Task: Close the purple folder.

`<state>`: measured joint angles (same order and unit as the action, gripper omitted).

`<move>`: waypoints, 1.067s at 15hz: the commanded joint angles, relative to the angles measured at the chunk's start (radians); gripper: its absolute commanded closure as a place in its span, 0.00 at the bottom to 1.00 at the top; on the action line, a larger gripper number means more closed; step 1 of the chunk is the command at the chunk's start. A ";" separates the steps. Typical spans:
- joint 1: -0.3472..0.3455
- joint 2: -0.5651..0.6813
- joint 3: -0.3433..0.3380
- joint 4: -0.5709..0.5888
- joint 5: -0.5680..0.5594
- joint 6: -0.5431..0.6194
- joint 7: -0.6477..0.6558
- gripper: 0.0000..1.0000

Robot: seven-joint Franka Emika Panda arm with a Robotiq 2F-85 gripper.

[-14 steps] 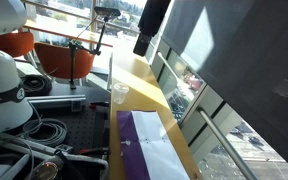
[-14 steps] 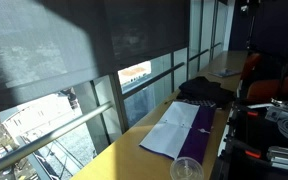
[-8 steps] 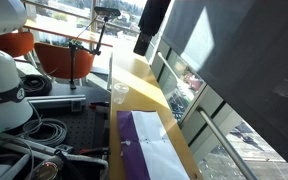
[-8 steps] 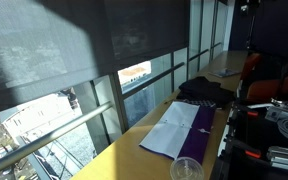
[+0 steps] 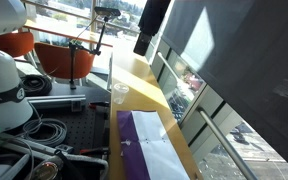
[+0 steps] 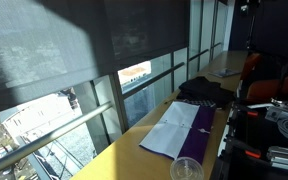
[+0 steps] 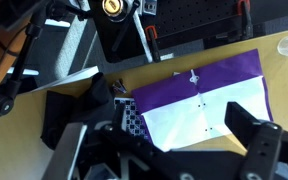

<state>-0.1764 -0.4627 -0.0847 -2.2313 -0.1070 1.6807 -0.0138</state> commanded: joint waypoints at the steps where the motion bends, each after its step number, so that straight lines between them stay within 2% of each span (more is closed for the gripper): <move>1: 0.017 0.000 -0.014 0.003 -0.006 -0.004 0.005 0.00; 4: 0.022 0.025 -0.025 -0.014 0.005 0.057 -0.014 0.00; 8: 0.039 0.122 -0.063 0.009 0.079 0.215 -0.078 0.00; 12: 0.062 0.293 -0.115 0.094 0.272 0.353 -0.185 0.00; 16: 0.048 0.497 -0.125 0.204 0.453 0.373 -0.322 0.00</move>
<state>-0.1318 -0.1173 -0.1918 -2.1347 0.2405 2.0509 -0.2517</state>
